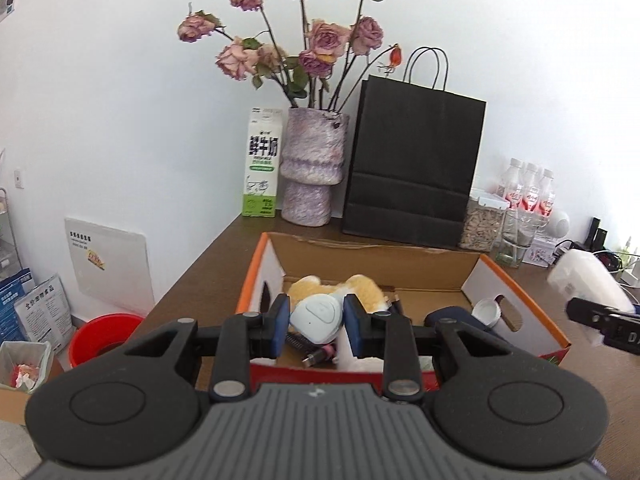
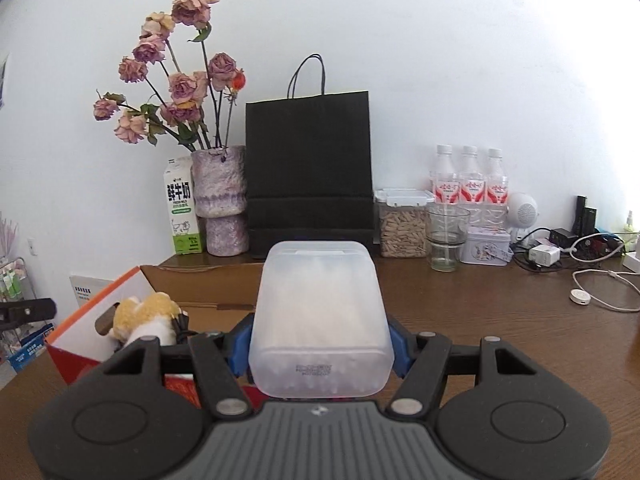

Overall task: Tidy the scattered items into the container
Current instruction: 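Carry the container and the white cap over the box with both tools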

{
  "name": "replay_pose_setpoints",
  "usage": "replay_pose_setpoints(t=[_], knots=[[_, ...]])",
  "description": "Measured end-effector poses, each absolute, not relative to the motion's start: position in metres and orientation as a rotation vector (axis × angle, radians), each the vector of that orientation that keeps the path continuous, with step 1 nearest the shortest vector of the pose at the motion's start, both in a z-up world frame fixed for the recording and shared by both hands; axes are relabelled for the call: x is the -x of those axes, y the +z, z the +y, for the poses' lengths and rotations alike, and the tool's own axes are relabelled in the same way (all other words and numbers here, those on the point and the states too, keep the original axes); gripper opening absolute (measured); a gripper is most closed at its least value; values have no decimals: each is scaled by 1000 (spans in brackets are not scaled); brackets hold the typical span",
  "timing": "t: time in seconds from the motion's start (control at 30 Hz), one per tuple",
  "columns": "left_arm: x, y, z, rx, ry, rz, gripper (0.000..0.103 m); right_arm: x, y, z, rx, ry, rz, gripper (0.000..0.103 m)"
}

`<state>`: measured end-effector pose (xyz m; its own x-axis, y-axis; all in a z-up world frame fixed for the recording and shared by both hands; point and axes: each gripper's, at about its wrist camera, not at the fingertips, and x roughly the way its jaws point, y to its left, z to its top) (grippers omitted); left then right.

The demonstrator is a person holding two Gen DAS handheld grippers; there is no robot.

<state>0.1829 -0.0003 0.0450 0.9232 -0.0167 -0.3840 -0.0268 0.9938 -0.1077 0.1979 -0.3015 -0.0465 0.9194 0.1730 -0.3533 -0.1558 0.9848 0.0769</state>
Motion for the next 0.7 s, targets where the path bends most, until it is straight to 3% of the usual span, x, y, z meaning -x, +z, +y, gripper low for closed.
replay_pose_setpoints(t=[0.27,0.7], knots=[[-240,50,-37,98,-29,406,30,-247,-41,-267,-61,195,366,63],[-297,12,-49,105,55,483,30,-284,-77,-262,-60,195,449,63]])
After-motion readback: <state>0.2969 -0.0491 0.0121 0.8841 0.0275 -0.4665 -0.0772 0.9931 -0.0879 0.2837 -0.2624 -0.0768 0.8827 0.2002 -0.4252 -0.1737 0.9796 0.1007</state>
